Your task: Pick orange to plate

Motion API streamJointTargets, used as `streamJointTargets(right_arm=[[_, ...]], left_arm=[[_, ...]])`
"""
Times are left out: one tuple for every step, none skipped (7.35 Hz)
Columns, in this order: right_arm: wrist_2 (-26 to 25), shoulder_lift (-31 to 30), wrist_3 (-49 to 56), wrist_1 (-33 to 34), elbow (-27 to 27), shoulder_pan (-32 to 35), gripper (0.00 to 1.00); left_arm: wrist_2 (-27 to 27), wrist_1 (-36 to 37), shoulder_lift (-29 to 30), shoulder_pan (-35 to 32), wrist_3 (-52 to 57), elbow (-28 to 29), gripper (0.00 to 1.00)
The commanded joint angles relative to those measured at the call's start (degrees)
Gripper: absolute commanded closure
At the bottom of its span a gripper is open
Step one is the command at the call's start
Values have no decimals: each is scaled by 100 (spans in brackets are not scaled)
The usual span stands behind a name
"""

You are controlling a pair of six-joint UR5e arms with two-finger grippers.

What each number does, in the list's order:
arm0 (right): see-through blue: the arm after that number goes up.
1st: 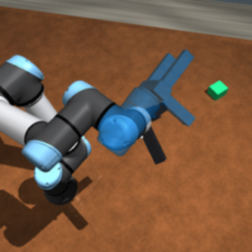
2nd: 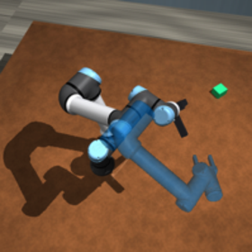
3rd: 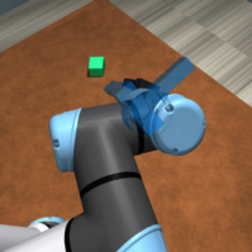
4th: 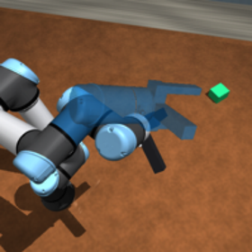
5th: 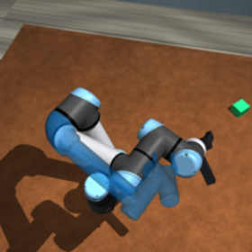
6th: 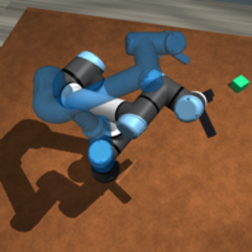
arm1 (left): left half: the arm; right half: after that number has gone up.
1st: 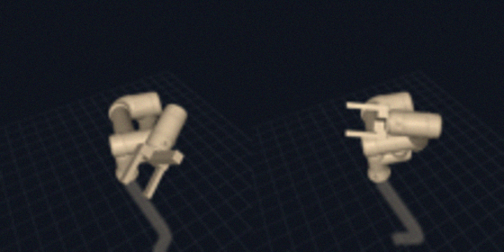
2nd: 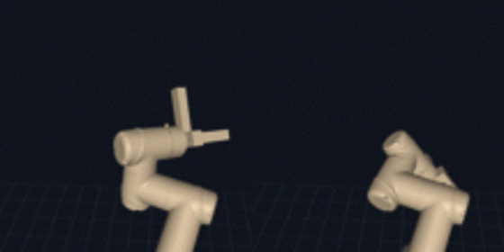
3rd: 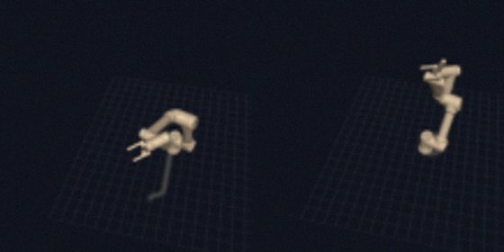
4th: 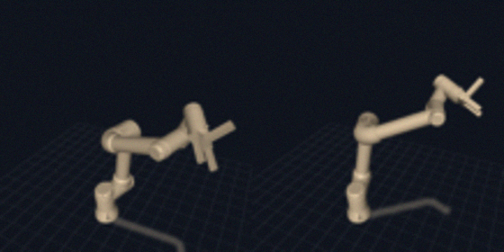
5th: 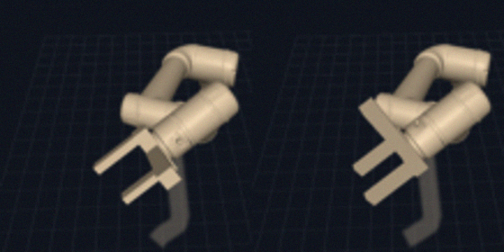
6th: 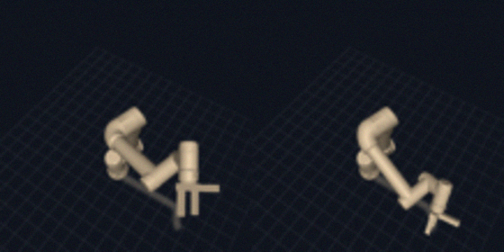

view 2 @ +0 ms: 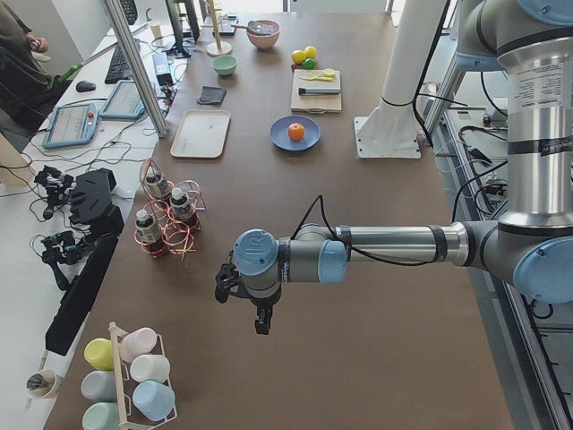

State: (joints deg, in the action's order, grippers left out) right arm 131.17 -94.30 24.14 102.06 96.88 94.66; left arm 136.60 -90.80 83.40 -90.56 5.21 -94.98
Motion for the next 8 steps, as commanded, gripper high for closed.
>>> streamJointTargets(right_arm=[[127, 8, -14, -99, -11, 0, 0], [145, 17, -14, -99, -2, 0, 0], [276, 26, -23, -99, -2, 0, 0], [286, 35, -58, -99, -37, -131, 0], [303, 70, -84, -90, -37, -193, 0], [303, 70, -85, -99, -37, -194, 0], [303, 87, -93, -90, -29, -194, 0], [373, 88, -93, -99, -20, -194, 0]], left_arm=[[-11, 10, 10, 3, -11, -55, 3], [-2, 1, 1, 3, -3, -55, 3], [-2, -16, -8, -5, -11, -55, 3], [-2, -16, 1, -32, -11, -64, 3], [-2, -16, 27, -32, -11, -56, 3], [7, -25, 19, -41, -20, -64, 3], [-2, -25, 27, -32, -20, -29, 3], [7, -25, 1, -41, -29, -64, 3]])
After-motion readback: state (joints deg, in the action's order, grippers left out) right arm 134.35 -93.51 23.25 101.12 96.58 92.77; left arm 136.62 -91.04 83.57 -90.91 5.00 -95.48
